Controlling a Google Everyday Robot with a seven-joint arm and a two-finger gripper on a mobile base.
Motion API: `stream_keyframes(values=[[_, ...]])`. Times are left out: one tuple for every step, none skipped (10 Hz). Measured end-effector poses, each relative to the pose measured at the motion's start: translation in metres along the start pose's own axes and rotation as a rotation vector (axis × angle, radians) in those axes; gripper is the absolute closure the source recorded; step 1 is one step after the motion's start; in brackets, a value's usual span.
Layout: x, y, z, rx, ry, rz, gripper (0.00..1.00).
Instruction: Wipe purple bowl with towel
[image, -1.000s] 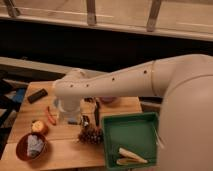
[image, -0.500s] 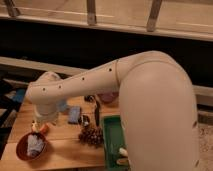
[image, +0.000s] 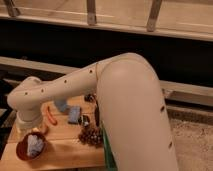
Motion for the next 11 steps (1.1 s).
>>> stream_keyframes(values=[[0.002, 0.012, 0.003, -0.013, 0.007, -0.038, 0.35], [0.006, 0.020, 0.005, -0.018, 0.007, -0.068, 0.35], [0.005, 0.019, 0.005, -0.017, 0.006, -0.066, 0.35], [0.005, 0.018, 0.005, -0.017, 0.005, -0.065, 0.35], [0.005, 0.019, 0.005, -0.017, 0.006, -0.067, 0.35], [0.005, 0.020, 0.005, -0.017, 0.006, -0.068, 0.35], [0.004, 0.019, 0.005, -0.020, 0.007, -0.067, 0.35], [0.003, 0.019, 0.012, -0.034, 0.017, -0.069, 0.35], [0.002, 0.020, 0.021, -0.055, 0.025, -0.072, 0.35], [0.002, 0.015, 0.032, -0.074, 0.031, -0.069, 0.35], [0.002, 0.011, 0.038, -0.087, 0.035, -0.065, 0.35]])
